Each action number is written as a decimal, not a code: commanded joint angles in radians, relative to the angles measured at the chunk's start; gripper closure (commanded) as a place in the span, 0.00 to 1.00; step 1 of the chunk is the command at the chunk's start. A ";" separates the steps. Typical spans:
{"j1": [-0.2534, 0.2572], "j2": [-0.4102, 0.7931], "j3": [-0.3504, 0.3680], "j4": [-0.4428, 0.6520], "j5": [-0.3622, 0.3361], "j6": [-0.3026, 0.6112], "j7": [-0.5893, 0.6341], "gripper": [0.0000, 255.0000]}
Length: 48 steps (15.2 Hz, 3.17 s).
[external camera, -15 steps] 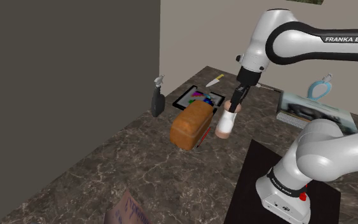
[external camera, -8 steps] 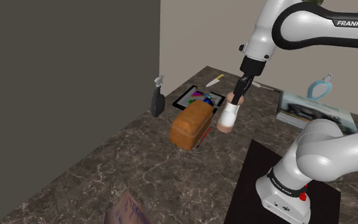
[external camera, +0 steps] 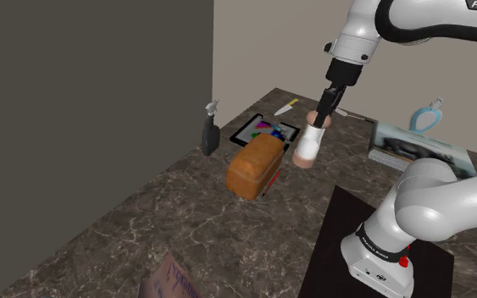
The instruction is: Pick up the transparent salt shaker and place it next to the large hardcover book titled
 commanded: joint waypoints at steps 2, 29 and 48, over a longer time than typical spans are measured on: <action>0.001 0.011 -0.001 0.047 0.000 -0.035 0.003 1.00; -0.060 -0.135 -0.211 0.237 -0.190 -0.380 -0.194 1.00; -0.068 -0.216 -0.585 0.473 -0.601 -0.589 -0.626 1.00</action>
